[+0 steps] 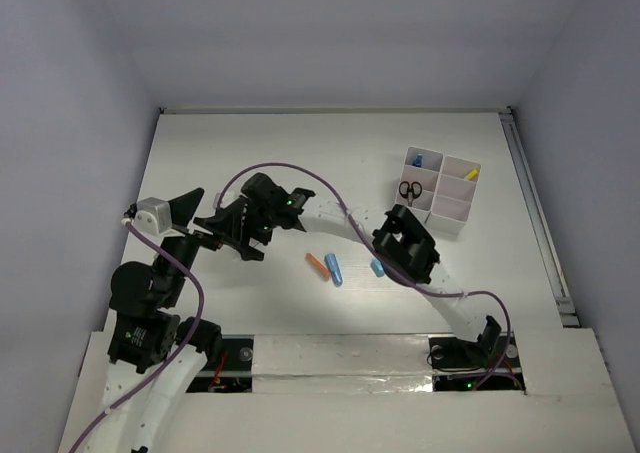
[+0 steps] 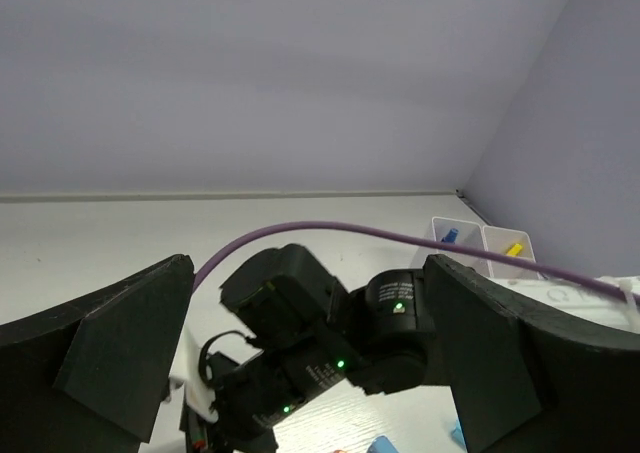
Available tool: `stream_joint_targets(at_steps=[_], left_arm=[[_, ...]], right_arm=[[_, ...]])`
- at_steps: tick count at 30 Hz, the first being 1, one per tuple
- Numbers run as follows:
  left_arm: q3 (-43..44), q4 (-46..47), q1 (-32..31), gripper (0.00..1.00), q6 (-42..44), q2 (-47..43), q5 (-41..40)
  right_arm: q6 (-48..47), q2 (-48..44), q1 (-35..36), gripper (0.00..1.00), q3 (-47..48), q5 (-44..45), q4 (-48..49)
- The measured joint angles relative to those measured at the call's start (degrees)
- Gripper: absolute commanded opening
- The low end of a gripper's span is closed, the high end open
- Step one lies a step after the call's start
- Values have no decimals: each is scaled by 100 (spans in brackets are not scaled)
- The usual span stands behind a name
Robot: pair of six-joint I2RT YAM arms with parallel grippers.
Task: Sort the stationery into containers
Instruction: Pick up the pen from the center of the board.
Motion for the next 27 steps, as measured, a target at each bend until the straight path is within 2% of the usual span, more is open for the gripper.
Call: stream_joint_targets(at_steps=[9, 12, 13, 15, 24, 27], left_arm=[[4, -4, 0, 99, 2, -35, -2], [4, -9, 0, 99, 2, -35, -2], [4, -11, 0, 99, 2, -35, -2], [4, -11, 0, 99, 2, -35, -2], [4, -11, 0, 99, 2, -35, 0], [4, -11, 13, 99, 4, -35, 0]], right_arm=[[-433, 656, 280, 91, 850, 262, -636], [-531, 695, 286, 81, 911, 363, -673], [-562, 704, 306, 73, 920, 393, -678], [-619, 739, 317, 64, 973, 485, -680], [-957, 780, 525, 63, 1060, 1010, -629], [-1058, 789, 625, 51, 1086, 1145, -623]])
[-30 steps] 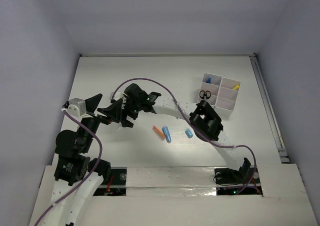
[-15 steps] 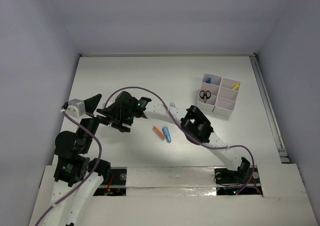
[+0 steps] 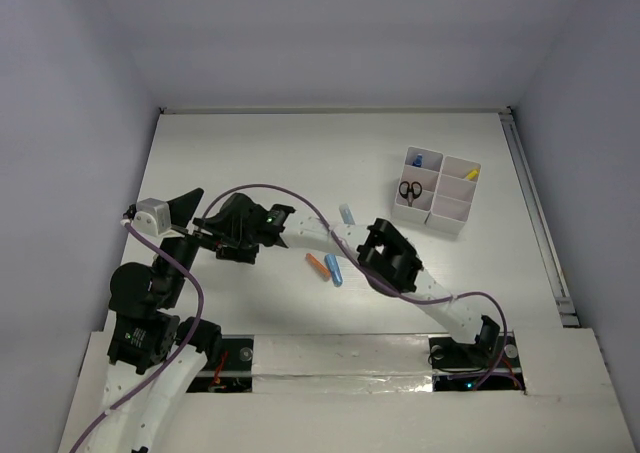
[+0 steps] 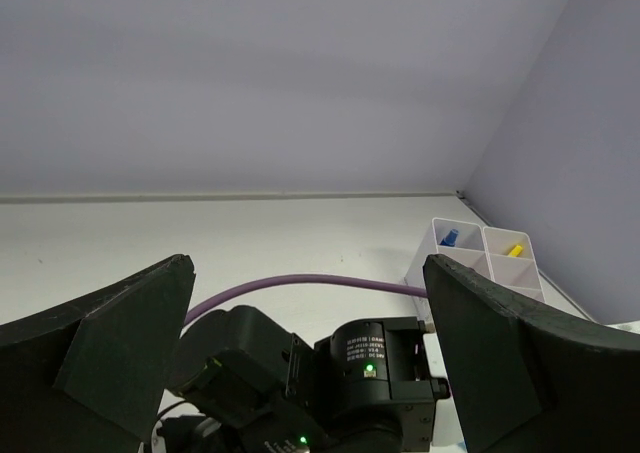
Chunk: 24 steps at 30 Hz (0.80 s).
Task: Sort the stationery into containers
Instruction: Pick up the pen from the center of the board.
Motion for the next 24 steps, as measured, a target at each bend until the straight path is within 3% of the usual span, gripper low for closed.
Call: stream_joint_targets(at_steps=[4, 11, 17, 24], left_arm=[[0, 0, 7, 99, -2, 0, 0], [0, 0, 7, 99, -2, 0, 0], [0, 0, 7, 99, -2, -2, -2], [0, -2, 7, 99, -2, -31, -2]], right_arm=[[-101, 48, 76, 26, 52, 155, 4], [-195, 70, 144, 1, 92, 367, 11], [-140, -57, 144, 0, -243, 503, 474], [437, -918, -2, 0, -2039, 479, 1939]])
